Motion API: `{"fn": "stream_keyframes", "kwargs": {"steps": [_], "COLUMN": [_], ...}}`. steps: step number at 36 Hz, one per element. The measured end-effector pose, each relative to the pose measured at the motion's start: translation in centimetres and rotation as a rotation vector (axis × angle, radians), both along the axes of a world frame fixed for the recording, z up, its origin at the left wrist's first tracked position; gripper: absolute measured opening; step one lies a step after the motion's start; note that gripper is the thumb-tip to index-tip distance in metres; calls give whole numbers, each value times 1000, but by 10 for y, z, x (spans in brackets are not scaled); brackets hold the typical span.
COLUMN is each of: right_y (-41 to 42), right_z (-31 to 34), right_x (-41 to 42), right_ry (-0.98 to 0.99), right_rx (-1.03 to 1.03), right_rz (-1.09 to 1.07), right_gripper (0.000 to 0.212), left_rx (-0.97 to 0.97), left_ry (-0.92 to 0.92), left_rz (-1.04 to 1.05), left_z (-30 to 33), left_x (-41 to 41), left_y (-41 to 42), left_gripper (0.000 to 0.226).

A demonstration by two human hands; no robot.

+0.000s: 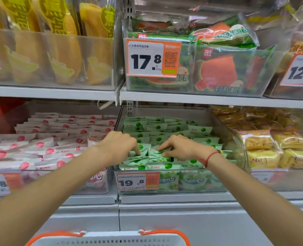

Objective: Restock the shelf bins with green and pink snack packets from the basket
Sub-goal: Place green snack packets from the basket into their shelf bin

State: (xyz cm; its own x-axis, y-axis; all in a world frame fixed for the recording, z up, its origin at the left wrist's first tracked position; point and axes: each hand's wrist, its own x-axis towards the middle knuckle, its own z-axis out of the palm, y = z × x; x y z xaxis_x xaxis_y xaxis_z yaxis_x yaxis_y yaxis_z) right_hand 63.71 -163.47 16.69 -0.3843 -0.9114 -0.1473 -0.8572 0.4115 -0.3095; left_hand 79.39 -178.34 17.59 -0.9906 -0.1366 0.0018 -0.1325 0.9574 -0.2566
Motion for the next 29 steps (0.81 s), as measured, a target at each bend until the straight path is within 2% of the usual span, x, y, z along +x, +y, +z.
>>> {"fn": "stream_keyframes", "kwargs": {"steps": [3, 6, 7, 9, 10, 12, 14, 15, 17, 19, 23, 29], "right_y": [-6, -11, -12, -8, -3, 5, 4, -3, -22, -44, -70, -77], "right_z": [2, 2, 1, 2, 3, 5, 2, 0, -7, -17, -29, -34], "right_x": [1, 6, 7, 6, 4, 1, -1, -2, -5, -8, -21, -35], "right_ry": [-1, 116, 159, 157, 107, -26, -43, 9, 133, 199, 158, 120], "right_rx": [110, 202, 228, 257, 237, 65, -191, -245, -178, -48, 18, 168], "right_rz": [18, 50, 58, 76, 86, 54, -37, -85, -131, -131, -203, -145], "right_gripper": [37, 40, 42, 48, 49, 47, 42, 42, 48, 53, 56, 56], "left_rx": [-35, 28, 81, 179, 197, 186, 228, 273, 350, 369, 307, 293], "left_ry": [-101, -221, -223, -100, 12, 161, 127, 86, 52, 92, 63, -15], "left_rz": [16, 76, 105, 164, 185, 215, 246, 275, 347, 392, 458, 452], "left_z": [-2, 3, 7, 9, 7, -2, -13, -17, -23, -31, -44, -41], "left_x": [-6, -8, -9, -12, -15, -24, -38, -46, -60, -73, -86, -90], "left_y": [4, 7, 8, 8, 8, 7, 6, 5, 0, -8, -18, -17], "left_gripper": [47, 51, 51, 49, 46, 41, 45, 52, 59, 60, 59, 54]}}
